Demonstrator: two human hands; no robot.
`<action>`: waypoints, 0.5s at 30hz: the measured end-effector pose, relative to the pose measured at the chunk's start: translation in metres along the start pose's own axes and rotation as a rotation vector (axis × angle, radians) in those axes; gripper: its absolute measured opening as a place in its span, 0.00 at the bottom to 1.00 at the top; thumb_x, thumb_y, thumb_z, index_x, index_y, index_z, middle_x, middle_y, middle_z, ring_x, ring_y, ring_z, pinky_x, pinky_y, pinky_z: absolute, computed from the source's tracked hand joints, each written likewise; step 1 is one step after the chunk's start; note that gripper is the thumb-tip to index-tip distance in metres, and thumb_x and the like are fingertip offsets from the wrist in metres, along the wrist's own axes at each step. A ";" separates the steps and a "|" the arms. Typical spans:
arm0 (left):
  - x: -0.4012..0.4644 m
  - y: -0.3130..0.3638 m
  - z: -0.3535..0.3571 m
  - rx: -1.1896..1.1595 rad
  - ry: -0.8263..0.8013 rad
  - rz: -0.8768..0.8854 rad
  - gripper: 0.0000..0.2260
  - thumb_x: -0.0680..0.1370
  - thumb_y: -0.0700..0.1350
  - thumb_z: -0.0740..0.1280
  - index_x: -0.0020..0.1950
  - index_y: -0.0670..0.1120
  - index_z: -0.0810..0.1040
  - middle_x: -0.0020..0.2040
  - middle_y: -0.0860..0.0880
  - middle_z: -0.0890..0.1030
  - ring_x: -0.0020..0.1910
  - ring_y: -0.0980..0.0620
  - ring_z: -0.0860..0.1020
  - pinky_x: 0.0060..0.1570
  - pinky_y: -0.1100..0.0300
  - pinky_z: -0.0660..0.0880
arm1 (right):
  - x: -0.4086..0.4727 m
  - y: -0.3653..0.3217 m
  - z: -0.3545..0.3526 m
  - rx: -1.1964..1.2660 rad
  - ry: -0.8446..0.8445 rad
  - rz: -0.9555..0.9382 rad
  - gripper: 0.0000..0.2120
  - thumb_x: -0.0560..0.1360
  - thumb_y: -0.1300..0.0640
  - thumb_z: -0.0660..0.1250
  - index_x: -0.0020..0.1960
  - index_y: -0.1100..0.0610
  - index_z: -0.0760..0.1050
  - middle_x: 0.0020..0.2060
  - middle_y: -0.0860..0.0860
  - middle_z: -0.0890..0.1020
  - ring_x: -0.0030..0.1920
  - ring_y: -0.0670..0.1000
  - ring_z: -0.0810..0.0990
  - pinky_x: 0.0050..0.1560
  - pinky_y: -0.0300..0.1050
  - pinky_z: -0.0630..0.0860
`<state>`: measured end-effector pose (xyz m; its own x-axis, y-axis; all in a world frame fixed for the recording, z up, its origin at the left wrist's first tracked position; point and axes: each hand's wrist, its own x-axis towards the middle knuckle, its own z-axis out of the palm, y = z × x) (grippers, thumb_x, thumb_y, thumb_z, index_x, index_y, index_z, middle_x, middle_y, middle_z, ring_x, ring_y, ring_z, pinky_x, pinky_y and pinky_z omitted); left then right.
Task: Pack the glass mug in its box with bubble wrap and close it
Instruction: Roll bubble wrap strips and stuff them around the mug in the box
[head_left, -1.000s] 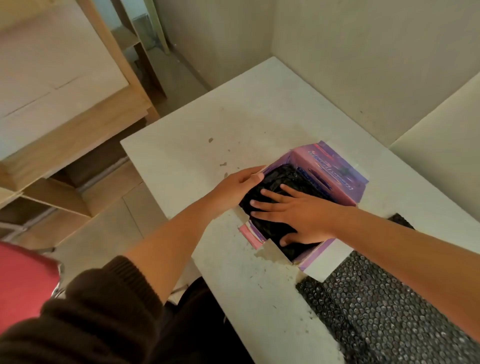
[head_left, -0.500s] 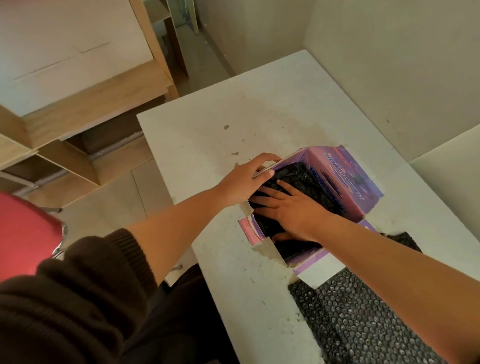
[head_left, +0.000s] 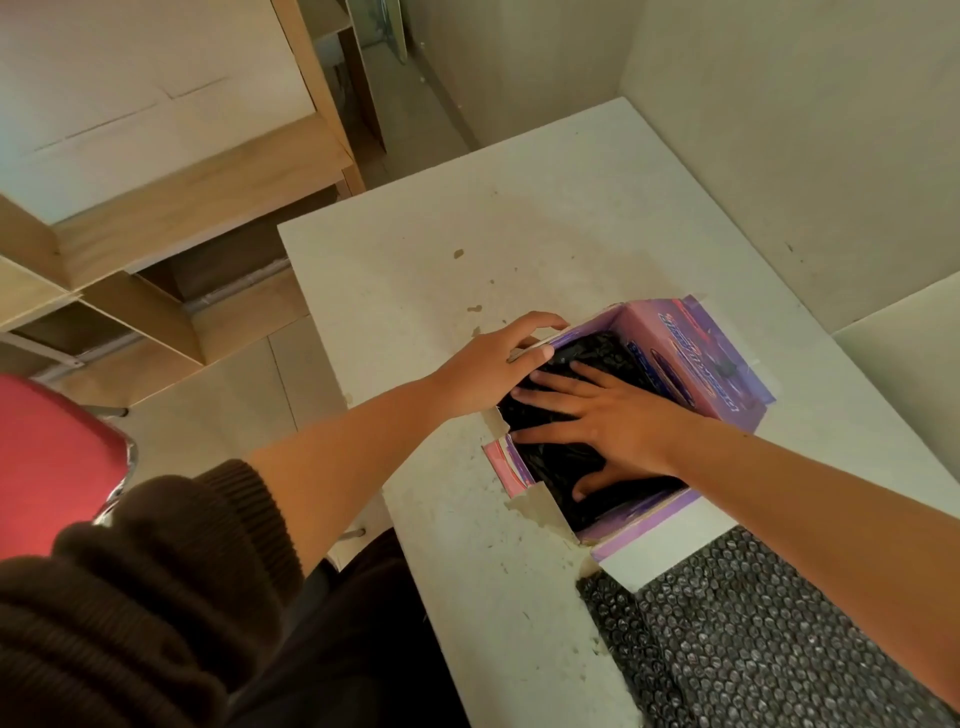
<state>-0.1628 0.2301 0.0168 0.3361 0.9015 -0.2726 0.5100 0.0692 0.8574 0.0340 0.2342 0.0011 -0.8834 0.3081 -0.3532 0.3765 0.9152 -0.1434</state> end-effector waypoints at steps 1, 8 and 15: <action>0.000 0.001 0.000 -0.004 0.002 0.001 0.14 0.82 0.50 0.55 0.68 0.57 0.65 0.54 0.54 0.76 0.51 0.58 0.74 0.41 0.75 0.71 | 0.001 0.000 0.000 0.010 -0.001 0.009 0.43 0.65 0.32 0.67 0.74 0.38 0.50 0.76 0.46 0.47 0.75 0.51 0.39 0.71 0.54 0.37; 0.002 -0.001 0.000 -0.009 -0.021 -0.002 0.14 0.82 0.50 0.55 0.68 0.59 0.65 0.62 0.51 0.75 0.55 0.59 0.72 0.42 0.78 0.67 | -0.015 -0.012 -0.007 0.052 0.027 0.127 0.49 0.66 0.32 0.67 0.75 0.42 0.41 0.75 0.47 0.37 0.74 0.50 0.32 0.72 0.52 0.33; 0.001 -0.001 -0.003 -0.074 -0.070 0.009 0.13 0.82 0.52 0.56 0.66 0.61 0.66 0.56 0.54 0.77 0.54 0.56 0.76 0.43 0.73 0.72 | -0.020 -0.019 -0.015 0.449 0.046 0.648 0.49 0.72 0.35 0.62 0.76 0.55 0.36 0.75 0.54 0.38 0.76 0.52 0.39 0.74 0.46 0.41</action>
<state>-0.1656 0.2324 0.0167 0.3961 0.8703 -0.2927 0.4479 0.0951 0.8890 0.0406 0.2149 0.0247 -0.4561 0.7638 -0.4568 0.8884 0.3603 -0.2846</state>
